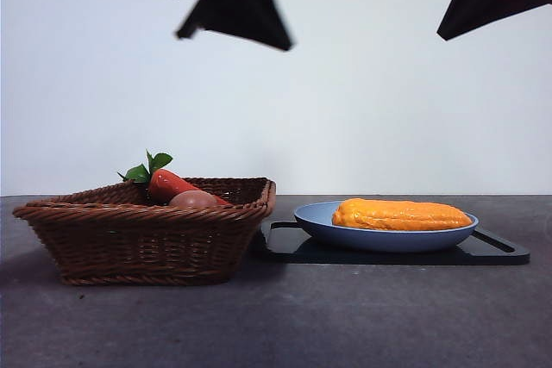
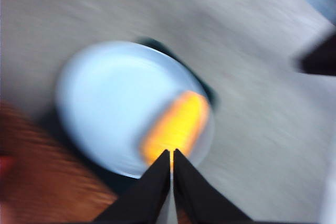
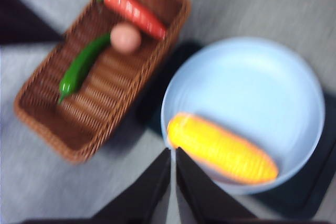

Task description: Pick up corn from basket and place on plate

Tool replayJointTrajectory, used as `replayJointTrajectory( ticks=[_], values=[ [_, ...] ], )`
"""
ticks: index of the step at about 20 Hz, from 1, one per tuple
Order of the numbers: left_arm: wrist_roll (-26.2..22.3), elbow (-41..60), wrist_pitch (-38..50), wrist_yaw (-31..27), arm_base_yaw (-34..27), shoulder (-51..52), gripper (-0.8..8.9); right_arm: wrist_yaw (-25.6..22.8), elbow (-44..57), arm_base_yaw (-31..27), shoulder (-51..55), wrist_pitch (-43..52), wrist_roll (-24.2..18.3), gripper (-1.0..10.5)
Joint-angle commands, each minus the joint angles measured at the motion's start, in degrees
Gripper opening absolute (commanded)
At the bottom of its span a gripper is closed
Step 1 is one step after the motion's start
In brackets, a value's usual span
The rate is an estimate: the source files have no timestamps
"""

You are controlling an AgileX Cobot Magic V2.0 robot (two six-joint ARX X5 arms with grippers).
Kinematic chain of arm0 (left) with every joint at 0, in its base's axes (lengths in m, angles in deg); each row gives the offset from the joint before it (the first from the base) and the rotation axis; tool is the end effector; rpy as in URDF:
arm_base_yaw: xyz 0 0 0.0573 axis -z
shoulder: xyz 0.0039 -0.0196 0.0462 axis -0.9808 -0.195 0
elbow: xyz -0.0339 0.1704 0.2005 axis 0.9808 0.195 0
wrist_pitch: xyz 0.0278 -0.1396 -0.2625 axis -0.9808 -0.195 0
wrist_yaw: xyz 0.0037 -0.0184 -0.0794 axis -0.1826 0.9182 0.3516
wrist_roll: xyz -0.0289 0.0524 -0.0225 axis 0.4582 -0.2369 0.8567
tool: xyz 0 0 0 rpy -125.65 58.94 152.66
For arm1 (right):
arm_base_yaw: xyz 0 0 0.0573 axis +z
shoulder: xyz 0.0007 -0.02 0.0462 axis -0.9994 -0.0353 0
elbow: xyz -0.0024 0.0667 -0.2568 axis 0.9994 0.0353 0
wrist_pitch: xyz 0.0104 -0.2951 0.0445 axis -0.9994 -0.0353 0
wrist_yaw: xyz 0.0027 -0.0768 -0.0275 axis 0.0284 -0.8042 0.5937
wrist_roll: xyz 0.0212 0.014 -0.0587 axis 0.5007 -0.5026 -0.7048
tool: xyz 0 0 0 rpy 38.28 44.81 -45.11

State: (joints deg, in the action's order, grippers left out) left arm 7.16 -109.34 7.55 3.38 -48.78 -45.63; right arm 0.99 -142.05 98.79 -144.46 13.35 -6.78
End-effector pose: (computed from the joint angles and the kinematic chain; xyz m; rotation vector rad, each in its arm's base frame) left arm 0.3567 -0.2293 0.3110 0.0199 0.7132 -0.9575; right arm 0.2910 0.0782 0.3110 0.0986 0.7387 0.6868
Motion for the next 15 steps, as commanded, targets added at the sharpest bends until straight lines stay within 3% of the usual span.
replayJointTrajectory(
  ticks=[1,8,13,15],
  values=[
    [-3.37,2.49,5.49,-0.61,-3.02,4.46,0.08,0.13,-0.48,0.02,-0.55,3.10,-0.31,0.0],
    [-3.17,31.04,24.94,-0.61,-22.47,32.24,0.08,0.11,-0.48,-0.13,-0.55,12.81,-0.31,0.0],
    [-3.19,49.62,26.82,-0.81,-34.93,53.46,0.08,0.11,-0.48,-0.13,-0.55,18.69,-0.31,0.0],
    [-2.29,55.93,26.99,-4.13,-36.89,60.70,0.08,0.11,-0.48,-0.13,-0.55,20.65,-0.31,0.0]
  ],
)
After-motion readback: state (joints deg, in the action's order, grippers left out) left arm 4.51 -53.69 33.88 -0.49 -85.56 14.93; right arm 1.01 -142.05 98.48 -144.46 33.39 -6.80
